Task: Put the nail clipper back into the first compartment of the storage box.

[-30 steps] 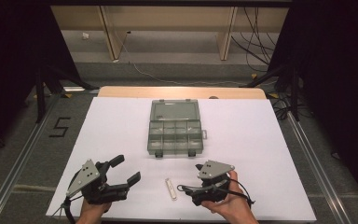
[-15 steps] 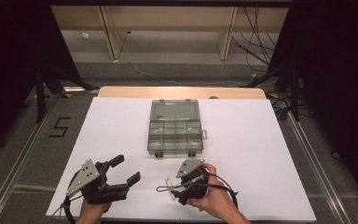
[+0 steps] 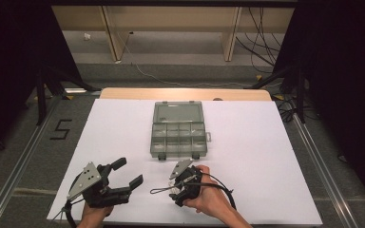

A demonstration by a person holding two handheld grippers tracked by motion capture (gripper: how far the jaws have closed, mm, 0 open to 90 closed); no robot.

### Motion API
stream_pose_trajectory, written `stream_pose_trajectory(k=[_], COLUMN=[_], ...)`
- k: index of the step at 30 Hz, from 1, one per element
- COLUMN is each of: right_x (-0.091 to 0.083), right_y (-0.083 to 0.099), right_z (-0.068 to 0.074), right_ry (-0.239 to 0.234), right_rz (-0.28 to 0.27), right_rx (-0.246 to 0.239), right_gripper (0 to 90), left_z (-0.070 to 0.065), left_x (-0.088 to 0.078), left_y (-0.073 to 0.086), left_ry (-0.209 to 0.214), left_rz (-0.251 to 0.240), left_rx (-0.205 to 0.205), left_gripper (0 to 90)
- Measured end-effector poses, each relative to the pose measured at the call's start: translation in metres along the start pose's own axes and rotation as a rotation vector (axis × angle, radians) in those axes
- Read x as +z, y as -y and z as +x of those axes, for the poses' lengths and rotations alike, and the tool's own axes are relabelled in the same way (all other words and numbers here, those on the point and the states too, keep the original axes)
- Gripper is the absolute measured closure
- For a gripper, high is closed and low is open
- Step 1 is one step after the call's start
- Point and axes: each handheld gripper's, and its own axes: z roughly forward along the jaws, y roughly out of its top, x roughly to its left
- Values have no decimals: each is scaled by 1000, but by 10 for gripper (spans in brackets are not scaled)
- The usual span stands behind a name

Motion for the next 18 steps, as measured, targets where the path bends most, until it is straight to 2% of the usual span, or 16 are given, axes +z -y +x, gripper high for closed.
stream_pose_trajectory(k=[7, 18], right_x=[9, 19], right_y=[-5, -10], right_z=[0, -3], right_ry=[-10, -46], right_rz=[38, 100], right_rx=[-10, 14], right_gripper=[303, 361], left_z=[0, 0], left_x=[-1, 0], left_y=[0, 0], left_ry=[-5, -4], left_rz=[9, 10], left_rx=[3, 6], left_gripper=[151, 151])
